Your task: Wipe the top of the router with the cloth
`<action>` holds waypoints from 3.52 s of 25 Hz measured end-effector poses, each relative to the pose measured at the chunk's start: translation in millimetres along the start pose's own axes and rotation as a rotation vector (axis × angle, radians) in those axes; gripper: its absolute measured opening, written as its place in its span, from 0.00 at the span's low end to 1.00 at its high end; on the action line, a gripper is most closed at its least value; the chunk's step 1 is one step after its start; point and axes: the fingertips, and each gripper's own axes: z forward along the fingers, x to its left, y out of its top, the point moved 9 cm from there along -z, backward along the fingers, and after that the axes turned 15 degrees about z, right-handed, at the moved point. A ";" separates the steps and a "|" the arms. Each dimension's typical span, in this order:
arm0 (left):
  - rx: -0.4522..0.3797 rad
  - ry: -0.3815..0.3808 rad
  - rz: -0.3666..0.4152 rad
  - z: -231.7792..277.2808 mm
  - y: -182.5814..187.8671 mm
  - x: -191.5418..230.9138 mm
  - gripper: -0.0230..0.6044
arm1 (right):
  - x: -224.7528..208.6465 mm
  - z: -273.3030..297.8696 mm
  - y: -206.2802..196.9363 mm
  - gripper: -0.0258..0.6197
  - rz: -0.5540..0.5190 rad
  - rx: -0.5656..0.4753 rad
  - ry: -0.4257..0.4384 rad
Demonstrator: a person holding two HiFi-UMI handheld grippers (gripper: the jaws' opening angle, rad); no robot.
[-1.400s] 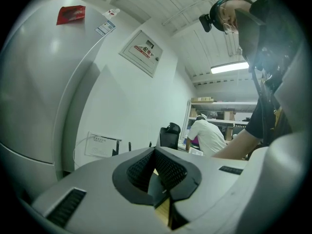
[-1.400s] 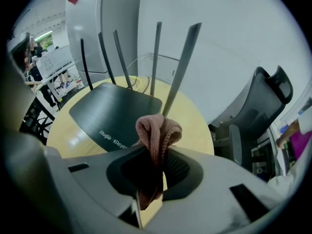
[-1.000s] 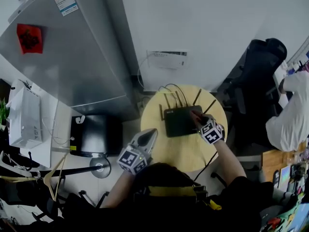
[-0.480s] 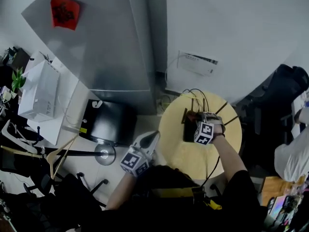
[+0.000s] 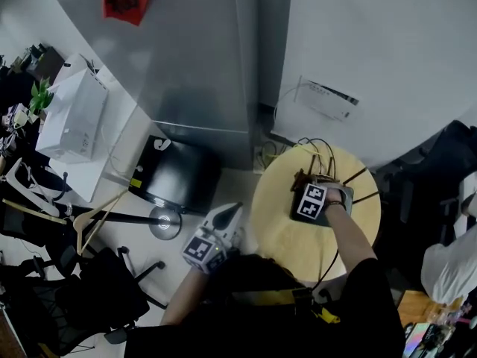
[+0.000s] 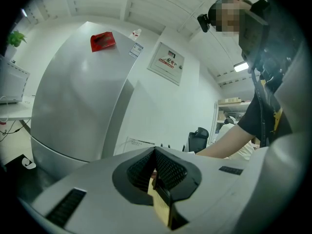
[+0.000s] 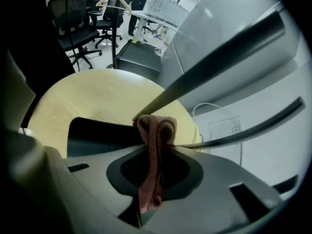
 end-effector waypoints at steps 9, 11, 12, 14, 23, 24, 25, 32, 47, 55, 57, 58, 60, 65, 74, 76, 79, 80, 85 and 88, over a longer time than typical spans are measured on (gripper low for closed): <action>0.001 -0.073 0.020 17.1 3.1 -3.9 0.03 | 22.5 -5.9 -9.1 0.14 0.067 0.068 0.174; 0.002 -0.088 0.021 20.8 4.0 -4.3 0.03 | 27.9 -9.9 -11.7 0.14 0.079 0.084 0.205; 0.002 -0.098 0.020 22.6 3.9 -4.6 0.03 | 30.9 -11.9 -12.9 0.14 0.084 0.089 0.224; 0.003 -0.117 0.019 25.2 3.0 -5.9 0.03 | 39.0 -15.6 -14.8 0.14 0.080 0.089 0.261; -0.009 -0.187 0.034 34.4 3.8 -8.5 0.03 | 74.0 -31.2 -21.5 0.14 0.065 0.099 0.345; -0.005 -0.200 0.041 35.4 2.9 -8.8 0.03 | 76.3 -32.4 -22.1 0.14 0.067 0.100 0.348; -0.004 -0.206 0.041 36.5 2.7 -9.1 0.03 | 78.2 -33.3 -22.7 0.14 0.071 0.101 0.352; -0.030 -0.244 0.026 44.4 5.5 -13.7 0.03 | 87.0 -36.7 -29.5 0.14 0.119 0.093 0.370; -0.025 -0.309 0.030 62.0 8.1 -20.9 0.03 | 43.1 -59.9 -57.7 0.13 0.134 -0.035 0.307; -0.006 -0.259 0.021 60.3 7.5 -18.7 0.03 | -32.3 -45.9 -67.3 0.13 0.186 -0.047 -0.030; -0.009 -0.221 0.016 56.1 7.3 -15.7 0.03 | -36.5 -33.3 -69.6 0.13 0.165 -0.016 -0.035; -0.006 -0.208 0.019 54.5 5.6 -14.1 0.03 | -38.7 -27.0 -70.8 0.13 0.159 0.002 -0.049; 0.006 -0.184 0.016 51.4 2.4 -12.5 0.03 | -40.3 -14.9 -71.2 0.13 0.156 0.033 -0.091; 0.021 -0.158 -0.007 43.9 -2.3 -15.4 0.03 | -19.8 2.2 -72.2 0.13 0.162 0.079 0.032; 0.028 -0.176 0.011 43.0 -5.0 -14.9 0.03 | 8.1 -8.1 -76.5 0.14 0.128 0.124 0.080; 0.018 -0.189 0.010 44.2 -3.8 -17.1 0.03 | 15.6 -12.2 -79.5 0.14 0.140 0.124 0.088; 0.014 -0.220 0.015 44.9 -3.1 -18.8 0.03 | 26.8 -18.3 -82.4 0.14 0.146 0.128 0.114; 0.015 -0.232 0.019 44.7 -3.4 -18.5 0.03 | 30.4 -20.3 -83.1 0.14 0.150 0.129 0.125; 0.009 -0.260 0.022 47.7 -3.0 -17.1 0.03 | 50.6 -29.1 -86.8 0.13 0.162 0.143 0.189; -0.008 -0.294 0.023 54.6 -0.2 -19.5 0.03 | 61.1 -34.1 -90.3 0.14 0.175 0.157 0.220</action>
